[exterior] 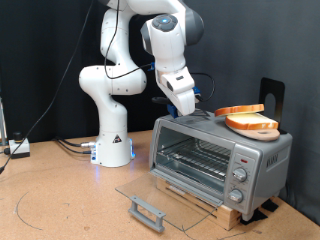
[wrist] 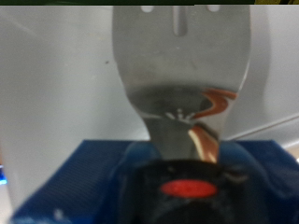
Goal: Make a piece of toast with the oven
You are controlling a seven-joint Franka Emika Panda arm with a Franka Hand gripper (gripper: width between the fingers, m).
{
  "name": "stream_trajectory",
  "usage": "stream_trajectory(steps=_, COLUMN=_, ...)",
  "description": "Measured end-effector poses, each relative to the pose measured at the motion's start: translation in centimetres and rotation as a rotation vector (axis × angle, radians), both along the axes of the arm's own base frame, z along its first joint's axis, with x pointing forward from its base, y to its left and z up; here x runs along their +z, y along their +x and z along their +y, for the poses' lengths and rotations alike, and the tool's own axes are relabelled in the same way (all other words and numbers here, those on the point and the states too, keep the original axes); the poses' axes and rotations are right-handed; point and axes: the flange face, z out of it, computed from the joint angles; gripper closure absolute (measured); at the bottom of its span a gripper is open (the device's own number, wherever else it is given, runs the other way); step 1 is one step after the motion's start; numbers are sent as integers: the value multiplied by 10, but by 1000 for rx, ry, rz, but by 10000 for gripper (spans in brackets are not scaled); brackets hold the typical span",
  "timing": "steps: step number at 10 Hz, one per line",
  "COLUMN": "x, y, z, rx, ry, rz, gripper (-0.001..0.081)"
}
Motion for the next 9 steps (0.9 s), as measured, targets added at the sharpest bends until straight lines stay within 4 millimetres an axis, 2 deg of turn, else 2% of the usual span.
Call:
stream_trajectory(steps=5, x=-1, y=4, z=25, rx=-29, ry=14, rz=-46, gripper=411)
stream_trajectory(steps=9, x=2, y=8, z=35, rx=-49, ry=26, rz=-62, gripper=411)
